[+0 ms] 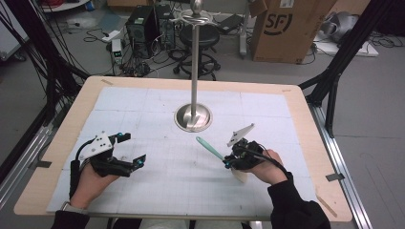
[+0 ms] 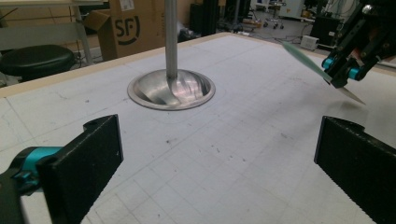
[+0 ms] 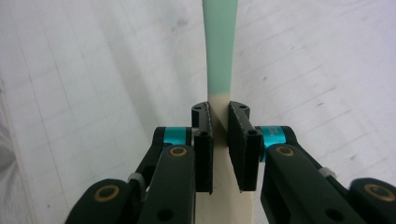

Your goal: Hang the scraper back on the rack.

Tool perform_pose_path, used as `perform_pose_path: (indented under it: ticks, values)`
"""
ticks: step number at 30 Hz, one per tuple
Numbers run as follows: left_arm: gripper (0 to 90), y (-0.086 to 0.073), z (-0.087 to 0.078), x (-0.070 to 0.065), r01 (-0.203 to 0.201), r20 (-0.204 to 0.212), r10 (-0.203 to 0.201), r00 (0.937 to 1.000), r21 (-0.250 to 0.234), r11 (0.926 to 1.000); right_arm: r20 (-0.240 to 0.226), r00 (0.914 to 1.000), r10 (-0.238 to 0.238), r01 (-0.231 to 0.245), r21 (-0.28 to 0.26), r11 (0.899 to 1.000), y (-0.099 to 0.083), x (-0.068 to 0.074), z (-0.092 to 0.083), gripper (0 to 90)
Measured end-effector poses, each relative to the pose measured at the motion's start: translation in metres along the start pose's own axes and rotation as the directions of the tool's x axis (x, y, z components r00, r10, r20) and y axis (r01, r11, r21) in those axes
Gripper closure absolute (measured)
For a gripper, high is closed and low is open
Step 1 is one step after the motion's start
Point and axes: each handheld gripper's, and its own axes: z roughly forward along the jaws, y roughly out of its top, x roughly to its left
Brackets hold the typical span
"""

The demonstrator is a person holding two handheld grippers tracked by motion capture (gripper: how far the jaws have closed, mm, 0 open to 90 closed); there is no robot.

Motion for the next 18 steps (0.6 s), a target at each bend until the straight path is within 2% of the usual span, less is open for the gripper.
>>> perform_pose_path:
  ticks: [1,2,5,9,12,14,15,16,18]
  values:
    - [1.7,0.000,0.000,0.000,-0.001,0.000,0.001,1.0000,0.001,1.0000,0.007,0.9998,0.017,-0.017,-0.041,0.999,0.000,-0.002,-0.005,81.3]
    - [1.7,0.000,0.000,0.000,-0.001,0.000,0.001,1.0000,0.001,1.0000,0.007,0.9998,0.017,-0.017,-0.041,0.999,0.000,-0.002,-0.005,81.3]
    - [1.7,0.000,0.000,0.000,-0.002,0.000,0.002,1.0000,0.000,1.0000,0.019,0.9988,0.045,-0.042,-0.124,0.991,0.000,-0.005,-0.013,81.2]
    - [1.7,0.000,0.000,0.000,-0.001,0.000,0.001,1.0000,-0.001,1.0000,-0.021,0.9954,0.093,-0.095,-0.217,0.972,0.002,-0.008,-0.020,81.3]
    - [1.7,0.000,0.000,0.000,-0.001,-0.001,0.001,1.0000,-0.002,1.0000,-0.025,0.9953,0.093,-0.097,-0.266,0.959,0.005,-0.008,-0.022,81.3]
    - [1.7,0.000,0.000,-0.001,-0.003,0.001,0.003,1.0000,-0.004,1.0000,-0.039,0.9932,0.110,-0.116,-0.305,0.945,0.006,-0.009,-0.024,81.2]
    - [1.7,0.000,0.000,-0.001,-0.004,-0.001,0.004,1.0000,-0.007,1.0000,-0.039,0.9904,0.133,-0.138,-0.367,0.920,0.008,-0.012,-0.028,81.2]
    - [1.7,0.001,-0.001,-0.001,-0.004,-0.001,0.004,1.0000,-0.007,1.0000,-0.039,0.9904,0.133,-0.138,-0.367,0.920,0.008,-0.012,-0.028,81.2]
    - [1.7,0.001,-0.001,0.000,-0.005,0.000,0.005,1.0000,-0.006,1.0000,-0.025,0.9887,0.148,-0.145,-0.407,0.902,0.011,-0.014,-0.033,81.2]
